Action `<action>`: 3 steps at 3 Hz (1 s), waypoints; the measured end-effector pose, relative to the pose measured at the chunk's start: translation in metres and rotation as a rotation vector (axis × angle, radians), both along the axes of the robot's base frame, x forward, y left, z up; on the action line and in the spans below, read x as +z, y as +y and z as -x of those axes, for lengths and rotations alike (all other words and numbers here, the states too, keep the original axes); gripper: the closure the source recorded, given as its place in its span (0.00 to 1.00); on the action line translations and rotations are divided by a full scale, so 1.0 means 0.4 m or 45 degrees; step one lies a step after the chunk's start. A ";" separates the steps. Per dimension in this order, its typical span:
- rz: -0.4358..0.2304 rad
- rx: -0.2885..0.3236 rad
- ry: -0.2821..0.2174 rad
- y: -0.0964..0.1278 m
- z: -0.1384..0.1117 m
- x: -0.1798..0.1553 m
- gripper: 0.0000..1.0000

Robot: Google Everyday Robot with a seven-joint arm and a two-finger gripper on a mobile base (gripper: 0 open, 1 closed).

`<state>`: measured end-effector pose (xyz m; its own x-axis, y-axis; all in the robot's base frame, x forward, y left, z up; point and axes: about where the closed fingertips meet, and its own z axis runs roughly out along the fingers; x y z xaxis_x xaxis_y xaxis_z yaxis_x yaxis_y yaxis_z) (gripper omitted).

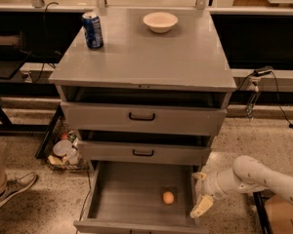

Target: Pick orange from bottom drawer and place on counter

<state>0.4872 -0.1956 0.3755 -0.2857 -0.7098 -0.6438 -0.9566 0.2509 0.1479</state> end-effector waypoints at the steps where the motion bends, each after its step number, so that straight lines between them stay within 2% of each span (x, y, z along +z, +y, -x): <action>1: -0.049 0.018 0.027 0.027 -0.006 -0.120 0.00; 2: -0.049 0.018 0.027 0.027 -0.006 -0.120 0.00; 3: -0.060 0.064 -0.039 0.056 -0.043 -0.157 0.00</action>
Offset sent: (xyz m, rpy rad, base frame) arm 0.0031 0.0086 -0.0398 0.0312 0.0148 0.0152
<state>0.5042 -0.1733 0.3127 -0.2305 -0.6914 -0.6847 -0.9721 0.1960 0.1293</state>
